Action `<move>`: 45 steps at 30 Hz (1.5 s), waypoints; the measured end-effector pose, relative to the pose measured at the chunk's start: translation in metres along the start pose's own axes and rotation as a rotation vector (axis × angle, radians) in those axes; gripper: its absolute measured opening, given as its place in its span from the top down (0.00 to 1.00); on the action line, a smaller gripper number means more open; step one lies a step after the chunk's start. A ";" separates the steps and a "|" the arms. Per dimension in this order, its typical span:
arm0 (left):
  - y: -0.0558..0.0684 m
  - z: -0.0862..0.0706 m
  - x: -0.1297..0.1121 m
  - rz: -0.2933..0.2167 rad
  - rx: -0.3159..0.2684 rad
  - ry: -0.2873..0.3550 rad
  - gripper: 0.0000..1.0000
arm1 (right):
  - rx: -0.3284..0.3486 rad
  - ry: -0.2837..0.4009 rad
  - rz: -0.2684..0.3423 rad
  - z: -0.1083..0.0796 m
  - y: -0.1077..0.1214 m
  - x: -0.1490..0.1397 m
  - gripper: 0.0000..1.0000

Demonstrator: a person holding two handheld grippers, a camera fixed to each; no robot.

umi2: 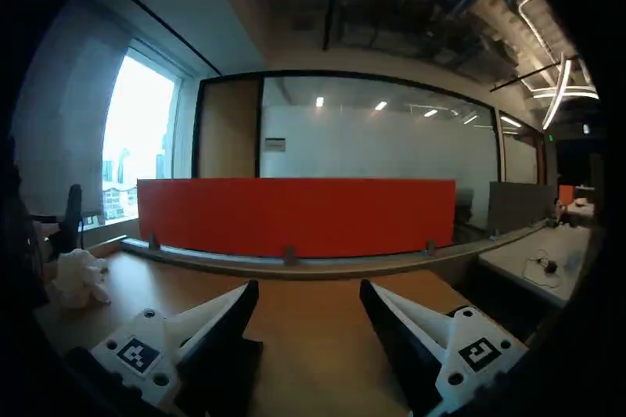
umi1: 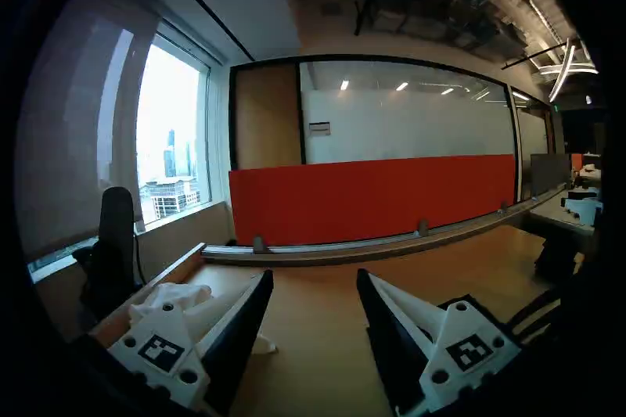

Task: Fold towel

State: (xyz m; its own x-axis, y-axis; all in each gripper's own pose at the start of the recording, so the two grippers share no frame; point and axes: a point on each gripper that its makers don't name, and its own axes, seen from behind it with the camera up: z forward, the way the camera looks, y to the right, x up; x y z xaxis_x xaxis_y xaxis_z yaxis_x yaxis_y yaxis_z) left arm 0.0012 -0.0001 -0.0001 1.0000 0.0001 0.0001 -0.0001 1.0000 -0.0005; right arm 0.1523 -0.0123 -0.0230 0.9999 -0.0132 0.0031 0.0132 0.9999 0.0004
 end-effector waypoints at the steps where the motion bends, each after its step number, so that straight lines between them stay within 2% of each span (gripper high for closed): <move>1: 0.000 0.000 0.004 0.000 -0.002 0.000 0.22 | 0.001 -0.003 0.002 -0.001 -0.001 0.004 0.00; 9: 0.008 0.003 0.018 0.007 -0.060 -0.031 0.22 | 0.021 -0.033 -0.021 -0.001 -0.007 0.024 0.00; 14: 0.021 0.004 0.017 0.010 -0.137 -0.074 0.22 | 0.088 -0.069 -0.071 -0.002 -0.024 0.027 0.00; 18: 0.032 0.002 0.012 0.021 -0.210 -0.123 0.22 | 0.179 -0.121 -0.112 -0.005 -0.043 0.025 0.00; 24: 0.053 -0.008 -0.006 0.036 -0.335 -0.214 0.22 | 0.336 -0.240 -0.168 -0.016 -0.072 0.009 0.00; 27: 0.061 -0.013 -0.013 0.040 -0.376 -0.242 0.22 | 0.385 -0.276 -0.192 -0.020 -0.080 0.003 0.00; 38: 0.079 -0.023 -0.048 0.114 -0.460 -0.317 0.22 | 0.479 -0.371 -0.248 -0.031 -0.090 -0.027 0.00; 45: 0.094 -0.028 -0.086 0.135 -0.497 -0.381 0.22 | 0.507 -0.453 -0.266 -0.042 -0.090 -0.070 0.00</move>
State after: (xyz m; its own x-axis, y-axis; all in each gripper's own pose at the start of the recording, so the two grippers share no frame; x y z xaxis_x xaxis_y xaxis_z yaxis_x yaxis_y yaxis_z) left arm -0.0846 0.0939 -0.0283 0.9209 0.2180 0.3233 -0.0347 0.8716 -0.4890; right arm 0.0810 -0.1018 -0.0651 0.8624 -0.3640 0.3518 0.1424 0.8413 0.5214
